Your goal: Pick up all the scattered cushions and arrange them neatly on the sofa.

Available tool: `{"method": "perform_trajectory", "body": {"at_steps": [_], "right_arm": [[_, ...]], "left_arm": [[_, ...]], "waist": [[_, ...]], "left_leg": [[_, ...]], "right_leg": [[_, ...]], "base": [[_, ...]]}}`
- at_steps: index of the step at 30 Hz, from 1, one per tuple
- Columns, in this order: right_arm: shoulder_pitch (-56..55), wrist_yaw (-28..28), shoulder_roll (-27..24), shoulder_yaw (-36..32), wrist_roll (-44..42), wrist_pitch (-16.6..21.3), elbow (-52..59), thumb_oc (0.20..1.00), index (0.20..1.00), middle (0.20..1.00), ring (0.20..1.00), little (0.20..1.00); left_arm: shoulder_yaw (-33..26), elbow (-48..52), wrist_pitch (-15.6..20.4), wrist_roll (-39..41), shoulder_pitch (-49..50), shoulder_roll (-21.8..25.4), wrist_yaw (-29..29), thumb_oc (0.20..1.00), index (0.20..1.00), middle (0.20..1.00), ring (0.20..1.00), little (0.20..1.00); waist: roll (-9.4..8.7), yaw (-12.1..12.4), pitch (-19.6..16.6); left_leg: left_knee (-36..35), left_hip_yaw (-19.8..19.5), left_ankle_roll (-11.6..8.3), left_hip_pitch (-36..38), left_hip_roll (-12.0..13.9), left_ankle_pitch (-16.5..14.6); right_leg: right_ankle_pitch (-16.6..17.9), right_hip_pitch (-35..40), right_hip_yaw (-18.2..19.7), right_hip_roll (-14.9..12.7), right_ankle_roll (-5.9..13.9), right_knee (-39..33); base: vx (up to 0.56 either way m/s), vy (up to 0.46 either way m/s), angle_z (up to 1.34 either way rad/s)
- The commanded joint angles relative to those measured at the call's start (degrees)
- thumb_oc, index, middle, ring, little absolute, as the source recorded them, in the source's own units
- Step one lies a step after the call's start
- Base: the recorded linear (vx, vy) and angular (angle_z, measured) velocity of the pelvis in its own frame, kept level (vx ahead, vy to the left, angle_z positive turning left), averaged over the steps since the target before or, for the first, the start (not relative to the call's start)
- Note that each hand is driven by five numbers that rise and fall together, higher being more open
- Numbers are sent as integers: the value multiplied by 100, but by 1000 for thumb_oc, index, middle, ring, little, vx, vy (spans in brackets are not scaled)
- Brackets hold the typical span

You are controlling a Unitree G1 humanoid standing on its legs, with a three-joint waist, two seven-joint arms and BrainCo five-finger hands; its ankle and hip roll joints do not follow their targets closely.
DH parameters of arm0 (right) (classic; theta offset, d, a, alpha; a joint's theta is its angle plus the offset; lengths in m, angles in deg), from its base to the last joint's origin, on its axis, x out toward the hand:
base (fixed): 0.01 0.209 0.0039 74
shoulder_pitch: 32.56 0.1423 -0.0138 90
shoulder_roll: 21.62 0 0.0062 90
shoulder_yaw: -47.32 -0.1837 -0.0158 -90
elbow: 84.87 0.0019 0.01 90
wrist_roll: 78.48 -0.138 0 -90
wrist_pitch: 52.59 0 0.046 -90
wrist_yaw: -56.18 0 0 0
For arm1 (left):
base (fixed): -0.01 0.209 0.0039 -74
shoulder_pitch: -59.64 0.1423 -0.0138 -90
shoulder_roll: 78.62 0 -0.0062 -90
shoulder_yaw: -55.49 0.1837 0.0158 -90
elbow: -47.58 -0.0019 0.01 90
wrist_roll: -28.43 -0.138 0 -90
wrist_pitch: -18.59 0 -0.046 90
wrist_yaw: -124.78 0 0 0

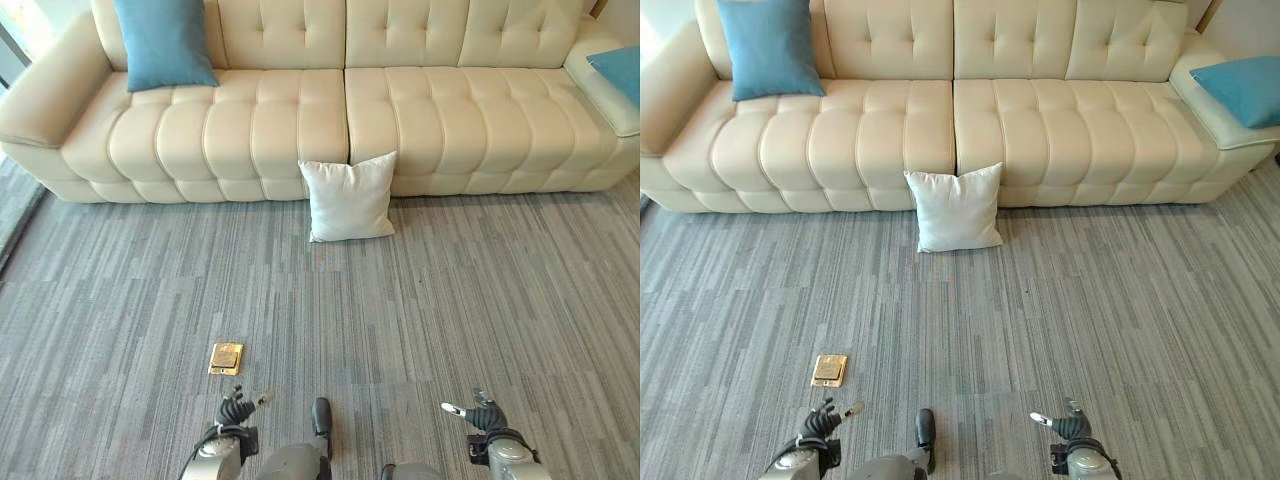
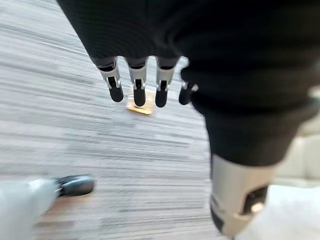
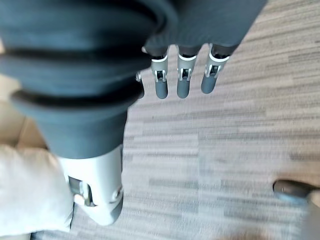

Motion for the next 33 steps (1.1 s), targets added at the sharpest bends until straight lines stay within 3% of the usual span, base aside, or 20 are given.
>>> {"method": "perform_trajectory", "body": {"at_steps": [1, 3, 4, 5, 9, 11, 13, 16, 17, 20, 21, 24, 27, 30, 33], "right_arm": [[300, -78, -308, -3, 161, 83, 222, 1000, 1000, 1000, 1000, 1000], [314, -74, -288, -47, 91, 49, 188, 1000, 1000, 1000, 1000, 1000], [319, -83, -288, -80, 68, 52, 214, 1000, 1000, 1000, 1000, 1000], [319, -83, -288, -80, 68, 52, 214, 1000, 1000, 1000, 1000, 1000], [252, -110, -298, -185, 100, 2, 291, 1000, 1000, 1000, 1000, 1000], [172, -94, -326, -238, 140, -20, 326, 1000, 1000, 1000, 1000, 1000], [125, -42, -356, -250, 145, -8, 275, 1000, 1000, 1000, 1000, 1000], [82, -43, -534, -329, 76, 35, 216, 1000, 1000, 1000, 1000, 1000], [81, -43, -535, -329, 75, 35, 216, 1000, 1000, 1000, 1000, 1000], [103, -45, -624, -327, 46, 46, 224, 1000, 1000, 1000, 1000, 1000], [127, -65, -673, -321, 46, 62, 262, 1000, 1000, 1000, 1000, 1000], [132, -75, -690, -337, 21, 64, 258, 1000, 1000, 1000, 1000, 1000], [122, -78, -708, -326, 31, 38, 183, 1000, 1000, 1000, 1000, 1000], [94, -77, -720, -309, 85, -6, 120, 1000, 1000, 1000, 1000, 1000], [44, -74, -730, -282, 140, -29, 145, 1000, 1000, 1000, 1000, 1000]], "left_arm": [[-92, 364, 134, -11, 152, 2, 133, 1000, 1000, 1000, 1000, 1000], [-157, 430, 164, 30, 93, 36, 114, 1000, 1000, 1000, 1000, 1000], [-176, 494, 183, 22, 100, 44, 109, 1000, 1000, 1000, 1000, 1000], [-176, 494, 183, 21, 99, 44, 109, 1000, 1000, 1000, 1000, 1000], [-252, 593, 164, -52, 76, 71, 60, 1000, 1000, 1000, 1000, 1000], [-232, 695, 185, -81, 115, 70, 19, 1000, 1000, 1000, 1000, 1000], [-186, 699, 201, -138, 139, 28, -42, 1000, 1000, 1000, 1000, 1000], [-104, 701, 196, -93, 170, -94, -72, 1000, 1000, 1000, 1000, 1000], [-103, 702, 196, -93, 171, -95, -72, 1000, 1000, 1000, 1000, 1000], [-71, 753, 186, -120, 188, -107, -104, 1000, 1000, 1000, 1000, 1000], [-32, 729, 198, -84, 157, -126, -78, 1000, 1000, 1000, 1000, 1000], [-6, 697, 199, -80, 124, -145, -75, 1000, 1000, 1000, 1000, 1000], [30, 711, 180, -106, 153, -166, -86, 1000, 1000, 1000, 1000, 1000], [38, 703, 122, -179, 198, -171, -117, 1000, 1000, 1000, 1000, 1000], [61, 668, 91, -240, 242, -177, -129, 1000, 1000, 1000, 1000, 1000]], "waist": [[167, 44, 211], [307, 3, 396], [321, -15, 437], [327, -8, 433], [273, -107, 408], [291, -175, 346], [348, -221, 237], [527, -312, 65], [529, -323, 63], [580, -316, 63], [556, -280, 141], [523, -267, 198], [481, -228, 213], [434, -222, 154], [456, -227, 123]], "left_leg": [[159, -37, -655, 248, 463, -433], [114, 133, -717, 610, 582, -608], [103, 171, -752, 683, 603, -665], [104, 177, -753, 677, 610, -664], [-39, 269, -930, 1077, 614, -788], [-39, 214, -975, 1205, 626, -854], [2, 141, -1035, 1375, 685, -880], [590, -3, -1253, 1251, 902, -546], [605, -15, -1256, 1240, 907, -553], [1468, -44, -1472, 985, 972, -191], [2098, -76, -1517, 728, 931, -29], [2589, -36, -1528, 512, 969, 28], [2351, -55, -1411, 225, 837, -207], [1411, -141, -1242, 115, 672, -571], [802, -324, -1237, -9, 600, -383]], "right_leg": [[1071, 181, -136, 159, -154, -1116], [769, -337, -285, 379, -247, -1776], [857, -398, -319, 437, -206, -2270], [874, -396, -317, 448, -208, -2293], [1613, -482, -142, 658, 87, -4422], [1619, -437, -151, 651, 94, -4385], [1556, -294, -244, 663, -19, -4225], [1330, -81, -414, 750, -297, -4109], [1326, -81, -425, 750, -299, -4108], [1090, 264, -526, 822, -485, -4200], [988, 518, -545, 830, -586, -4255], [877, 701, -556, 847, -671, -4265], [843, 900, -511, 805, -671, -4379], [831, 1062, -498, 766, -588, -4528], [825, 1148, -507, 788, -590, -4594]], "base": [[336, 266, -25], [350, 80, -30], [211, -24, -32], [156, -42, -25], [289, -121, 2], [471, -233, 32], [445, -233, 43], [392, -304, 41], [220, -204, 28], [290, -301, 24], [203, -240, 3], [178, -218, -41], [148, -133, -20], [162, -66, -8], [144, -21, 3]]}}
